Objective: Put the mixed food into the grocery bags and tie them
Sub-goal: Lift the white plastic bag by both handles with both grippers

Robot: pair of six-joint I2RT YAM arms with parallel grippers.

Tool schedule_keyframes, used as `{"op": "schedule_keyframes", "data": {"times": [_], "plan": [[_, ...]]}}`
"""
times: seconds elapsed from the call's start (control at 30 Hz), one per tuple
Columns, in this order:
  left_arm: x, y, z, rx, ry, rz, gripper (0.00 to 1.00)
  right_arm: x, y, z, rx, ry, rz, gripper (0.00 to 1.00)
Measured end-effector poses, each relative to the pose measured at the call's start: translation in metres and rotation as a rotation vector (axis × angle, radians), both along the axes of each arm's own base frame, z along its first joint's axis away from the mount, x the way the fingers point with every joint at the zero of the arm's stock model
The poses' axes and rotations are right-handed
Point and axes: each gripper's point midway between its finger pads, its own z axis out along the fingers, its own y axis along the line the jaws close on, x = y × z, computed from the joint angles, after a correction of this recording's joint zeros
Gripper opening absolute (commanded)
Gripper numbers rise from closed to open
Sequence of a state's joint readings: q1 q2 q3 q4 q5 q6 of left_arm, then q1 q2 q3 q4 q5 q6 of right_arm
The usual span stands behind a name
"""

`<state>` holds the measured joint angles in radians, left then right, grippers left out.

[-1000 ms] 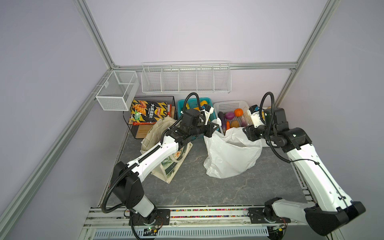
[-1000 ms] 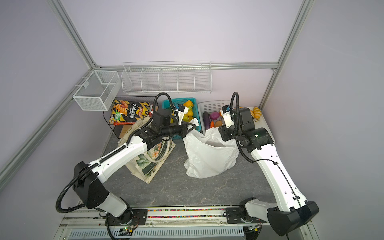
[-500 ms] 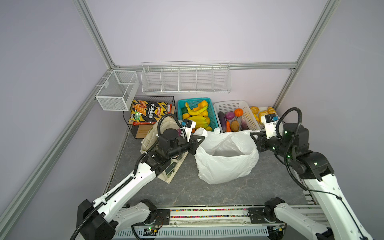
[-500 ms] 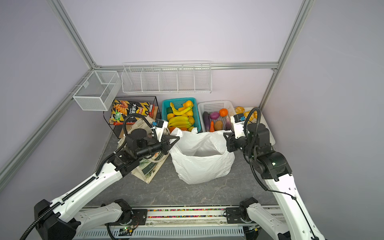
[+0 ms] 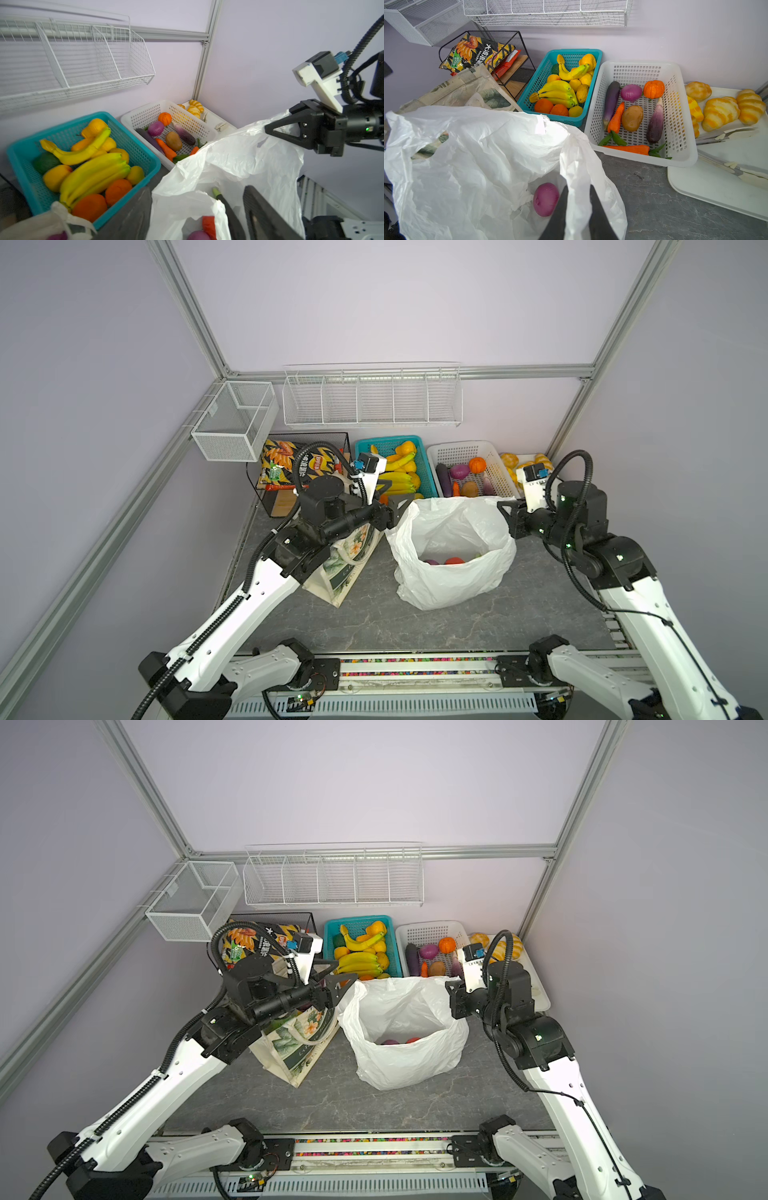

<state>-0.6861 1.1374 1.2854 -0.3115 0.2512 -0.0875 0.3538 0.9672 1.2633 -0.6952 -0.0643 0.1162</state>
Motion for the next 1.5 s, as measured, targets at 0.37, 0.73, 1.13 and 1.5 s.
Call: {"op": "schedule_keyframes", "data": {"times": [0.37,0.73,1.13,1.5], "plan": [[0.012,-0.034,-0.031,0.304,0.013,-0.212,0.81,0.001,-0.001,0.000,-0.015,-0.010,0.000,0.17],[-0.003,-0.045,-0.072,0.421,0.137,-0.389,0.48,0.003,-0.005,-0.006,-0.039,-0.006,-0.018,0.17],[-0.010,-0.056,-0.060,0.140,0.195,-0.354,0.00,0.025,-0.035,-0.004,-0.119,-0.015,-0.214,0.72],[-0.005,-0.054,-0.079,-0.176,0.347,-0.243,0.00,0.010,0.030,0.060,-0.232,-0.297,-0.004,0.92]]}}
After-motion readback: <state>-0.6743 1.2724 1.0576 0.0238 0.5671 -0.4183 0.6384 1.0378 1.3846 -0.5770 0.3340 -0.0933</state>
